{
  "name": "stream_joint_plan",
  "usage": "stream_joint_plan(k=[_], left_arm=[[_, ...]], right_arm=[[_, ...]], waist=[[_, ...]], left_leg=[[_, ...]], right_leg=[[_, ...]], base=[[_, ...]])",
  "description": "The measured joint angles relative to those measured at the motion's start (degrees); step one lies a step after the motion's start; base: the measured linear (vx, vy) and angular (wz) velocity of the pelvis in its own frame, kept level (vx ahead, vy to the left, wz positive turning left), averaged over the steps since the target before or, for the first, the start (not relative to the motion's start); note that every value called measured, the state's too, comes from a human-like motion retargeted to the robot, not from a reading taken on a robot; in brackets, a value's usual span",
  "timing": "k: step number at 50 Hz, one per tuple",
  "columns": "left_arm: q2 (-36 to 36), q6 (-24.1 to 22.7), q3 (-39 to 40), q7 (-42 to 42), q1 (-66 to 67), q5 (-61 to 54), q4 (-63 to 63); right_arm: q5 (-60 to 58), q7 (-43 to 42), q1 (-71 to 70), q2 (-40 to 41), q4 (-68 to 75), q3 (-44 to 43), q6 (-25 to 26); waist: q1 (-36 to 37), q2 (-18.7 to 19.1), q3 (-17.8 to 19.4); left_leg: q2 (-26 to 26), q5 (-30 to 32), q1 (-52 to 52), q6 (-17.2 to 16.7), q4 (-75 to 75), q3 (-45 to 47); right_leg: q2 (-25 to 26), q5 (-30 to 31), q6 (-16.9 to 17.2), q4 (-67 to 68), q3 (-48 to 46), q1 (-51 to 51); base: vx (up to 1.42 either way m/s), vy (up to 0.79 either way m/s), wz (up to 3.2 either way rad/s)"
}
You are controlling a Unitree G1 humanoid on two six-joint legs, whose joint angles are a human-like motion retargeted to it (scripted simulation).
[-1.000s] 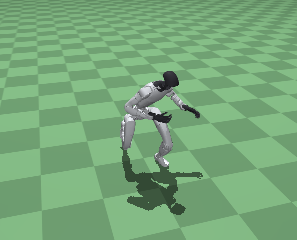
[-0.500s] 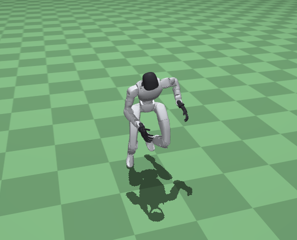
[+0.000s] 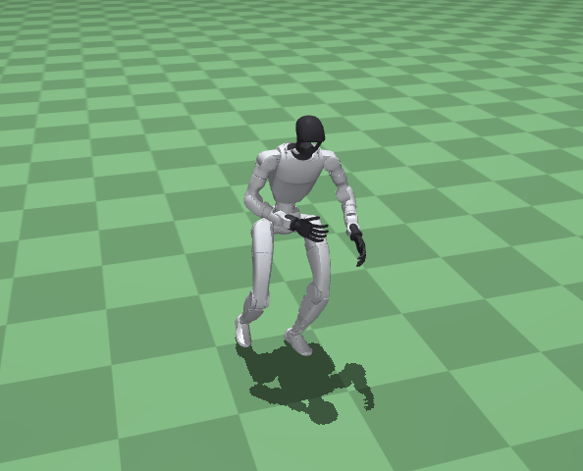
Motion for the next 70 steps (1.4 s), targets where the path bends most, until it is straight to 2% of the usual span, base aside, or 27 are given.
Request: stream_joint_plan(k=[2,5,8,12,16,19,22,23,25,27,30,32,35,39,42,45,48,50,53,57,58,60,61,63,65,68,70], left_arm=[[5.62,-3.64,-4.79,2.06,-6.17,16.28,-16.33],[7.48,-5.4,-6.37,6.96,-13.97,23.63,-35.99],[1.84,-8.99,-4.46,8.98,-16.78,19.75,-48.48],[-2.7,-12.07,-0.18,15.09,-15.96,20.64,-59.8],[-4.04,-11.02,4.45,17.75,-6.06,23.01,-64.29],[-5.43,-10.18,5.48,16.11,6.55,19.89,-60.91],[-2.85,-9.49,8.33,14.62,17.57,17.26,-57.17],[-1.63,-9.11,9.9,16.48,21.18,15.79,-56.96],[-0.14,-12.45,10.49,6.48,29.88,-4.38,-60.38],[1.68,-9.98,12.93,2.71,36.89,-13.11,-61.8],[4.71,-7.62,18.23,-2.32,44.3,-6.48,-62.38],[3.17,-7.39,18.64,-0.34,43.33,-6.79,-62.36],[-1.71,-7.48,16.55,3.5,38.23,-8.47,-61.45],[-9.05,-8.88,9.11,9.97,22.53,-5.15,-51.49],[-13.02,-8.87,3.85,14.58,6.38,1.74,-43.93],[-13.86,-7.99,4.08,11.3,-7.38,6.59,-46.22],[-10.21,-7.63,6.56,11.4,-16.89,10.13,-51.15],[-7.64,-7.79,7.51,13.39,-21.67,10.92,-52.8],[-4.63,-8.69,9.07,16.82,-23.36,8.9,-52.38],[-6.21,-10.24,9.82,22.19,-19.2,5.3,-50.89],[-7.36,-10.58,9.88,22.12,-17.08,4.39,-50.68],[-9.5,-10.7,9.56,19.2,-11.16,2.99,-50.22],[-10.29,-10.01,9.52,17.16,-8.11,2.26,-49.18],[-10.99,-8.76,8.7,14.02,-0.24,0.48,-46.27],[-11.32,-7.5,7.61,12.73,9.99,-1.68,-42.84],[-9.85,-8.94,10.64,10.99,31.03,-6.82,-43.18],[-6.65,-10.16,16.15,8.89,44.86,-9.01,-46.2]], right_arm=[[3.42,2.24,4.57,-2.36,-1.71,-5.54,-0.75],[5.74,1.79,10.93,-5.02,-2.58,-11.28,-0.13],[4.36,1.85,17.35,-10.13,-4.16,-18.06,0.72],[5.65,5.46,26.19,-17.94,-6.88,-26.58,1.58],[7.07,7.67,28.2,-20.53,-6.07,-26.97,3.63],[1.04,6.78,22.59,-19.89,-5.15,-20.8,4.66],[-3.03,6.83,18.15,-16.89,-9.28,-17.5,3.75],[-2.19,7.02,18.03,-15.08,-11.71,-17.35,3.4],[2.67,8.65,20.79,-9.9,-16.86,-16.78,2.96],[8.71,10.37,24.33,-6.27,-20.44,-15.93,3.79],[11.12,15.3,28.54,-3.19,-23.04,-14.45,4.8],[11.31,16.12,28.48,-2.12,-23.53,-12.97,5.03],[10.55,14.9,28.16,-2.0,-24.59,-11.13,3.81],[10.4,5.24,25.75,-2.44,-18.09,-8.22,0.47],[5.05,-4.39,25.67,-2.85,-11.29,-10.71,-2.19],[1.22,-3.93,30.1,-4.92,-13.42,-18.66,-3.78],[3.12,0.18,38.21,-7.74,-18.64,-25.6,-3.96],[2.85,0.93,43.13,-9.73,-21.43,-29.08,-4.12],[2.27,1.47,48.73,-12.6,-22.78,-32.86,-3.82],[-0.2,2.85,49.56,-15.72,-19.06,-33.93,-1.32],[-0.98,3.2,48.54,-16.17,-17.51,-33.19,-0.58],[-1.46,3.85,45.65,-16.93,-14.0,-30.76,0.06],[-1.9,2.88,42.75,-17.28,-11.86,-28.81,0.26],[-1.67,0.23,35.57,-18.36,-7.12,-24.44,0.31],[-2.18,-1.62,26.87,-20.03,-4.96,-20.82,0.82],[-4.12,-1.82,12.6,-21.31,-9.45,-18.98,0.19],[-3.18,-4.2,6.98,-20.46,-15.23,-19.89,-1.47]], waist=[[-4.95,1.53,0.0],[-12.61,1.57,0.0],[-17.49,1.78,-0.74],[-17.66,2.42,-3.4],[-11.43,3.77,-4.8],[-5.52,3.93,-4.85],[0.99,2.45,-7.39],[3.29,1.63,-8.77],[8.11,-1.14,-12.63],[11.79,-4.29,-16.23],[13.58,-7.96,-20.67],[12.29,-8.46,-21.49],[10.32,-6.51,-21.01],[8.49,-4.63,-15.45],[5.62,-1.11,-10.35],[1.47,4.02,-7.12],[-3.41,9.21,-6.36],[-7.29,12.49,-5.62],[-14.18,16.04,-6.18],[-19.36,15.9,-8.36],[-19.79,15.05,-8.16],[-18.8,13.05,-8.22],[-17.43,12.9,-6.87],[-13.53,13.22,-5.52],[-9.24,13.22,-4.18],[-1.93,9.98,-6.45],[4.52,5.88,-9.42]], left_leg=[[-4.0,2.74,4.03,-2.85,-2.11,-4.75],[-11.28,5.14,11.3,-6.18,-5.1,-11.59],[-17.41,3.13,19.37,-7.33,-5.35,-19.25],[-19.82,-0.01,22.7,-8.58,3.88,-22.8],[-13.35,-3.6,19.66,-7.05,17.21,-18.94],[-5.91,-8.23,16.42,-2.24,23.58,-12.74],[1.82,-13.74,12.72,3.93,22.63,-4.51],[3.84,-14.8,11.78,5.46,20.06,-1.47],[6.55,-16.07,11.58,5.82,11.44,4.92],[6.13,-15.27,12.33,5.11,-1.13,10.87],[3.58,-12.91,15.48,3.59,-22.64,19.28],[1.4,-7.97,18.37,2.88,-35.76,26.94],[0.32,-9.51,19.5,4.26,-37.73,30.36],[-0.06,-20.9,15.76,8.87,-20.87,16.09],[-3.74,-23.16,15.42,8.68,-15.61,6.17],[-7.12,-21.66,20.02,6.58,-18.69,-2.59],[-7.15,-16.22,27.71,3.02,-26.34,-10.54],[-5.61,-10.72,32.84,0.57,-31.91,-15.01],[-2.62,-0.08,38.48,-4.07,-38.04,-17.37],[-2.28,10.48,44.08,-7.91,-40.08,-12.45],[-2.41,11.77,45.73,-7.69,-38.78,-11.08],[-1.57,13.04,44.95,-5.29,-28.89,-7.9],[-0.31,13.28,43.23,-3.0,-21.66,-7.33],[2.55,11.22,36.84,-0.13,-4.65,-7.4],[2.25,5.81,30.37,1.66,8.73,-9.1],[2.27,-1.07,19.85,3.68,18.22,-5.22],[2.22,-3.59,13.87,4.83,16.78,-0.4]], right_leg=[[1.49,8.34,1.67,-19.05,0.38,0.34],[0.7,18.38,5.59,-47.22,4.04,6.19],[-1.24,23.15,11.46,-59.35,8.1,12.84],[-5.92,27.69,14.14,-60.15,1.38,20.73],[-7.66,16.66,12.57,-46.15,-7.43,20.88],[-10.12,11.1,11.34,-36.62,-12.54,20.41],[-13.12,9.14,8.79,-34.84,-17.38,22.09],[-13.78,9.98,7.87,-36.12,-19.03,23.11],[-14.31,14.23,6.81,-41.18,-21.9,26.18],[-15.07,21.29,7.78,-45.36,-22.59,28.52],[-14.01,31.78,10.41,-48.72,-17.33,31.43],[-10.91,33.93,13.03,-43.02,-9.54,31.14],[-6.48,29.58,13.77,-22.42,-3.96,28.58],[-7.29,21.42,8.29,9.31,-4.31,23.55],[-2.53,14.6,8.32,23.23,-2.37,19.51],[0.62,10.34,7.2,26.78,-1.84,14.08],[2.17,7.26,3.65,18.83,-3.16,8.7],[4.55,7.08,3.13,7.59,-4.36,6.75],[6.13,9.6,5.24,-19.47,-7.33,8.51],[1.65,11.27,9.59,-58.2,-15.82,14.9],[0.89,12.73,11.24,-63.23,-16.68,16.34],[-0.53,15.35,12.36,-61.5,-15.08,16.34],[-0.19,14.35,10.91,-59.24,-14.58,17.76],[0.36,7.9,7.83,-47.43,-14.29,16.38],[0.47,2.35,6.13,-40.7,-14.64,17.43],[-1.01,-0.18,6.6,-38.08,-13.75,19.25],[-2.4,2.68,7.47,-41.73,-11.82,21.62]], base=[[0.82,0.07,2.77],[0.9,-0.05,3.06],[0.95,-0.19,2.93],[0.85,-0.35,2.22],[0.66,-0.33,1.43],[0.49,-0.2,1.31],[0.46,-0.07,1.72],[0.48,0.06,1.81],[0.51,0.17,1.82],[0.58,0.28,1.87],[0.54,0.38,2.64],[0.52,0.36,3.35],[0.51,0.29,3.26],[0.48,0.12,3.14],[0.45,0.19,3.83],[0.58,0.16,3.44],[0.75,0.09,2.68],[0.85,0.01,2.56],[0.93,-0.08,2.49],[1.0,-0.24,1.91],[1.01,-0.32,1.36],[0.98,-0.33,0.84],[0.92,-0.35,0.39],[0.9,-0.34,0.09],[0.91,-0.27,0.02],[0.99,-0.16,-0.2],[1.08,-0.03,-0.55]])
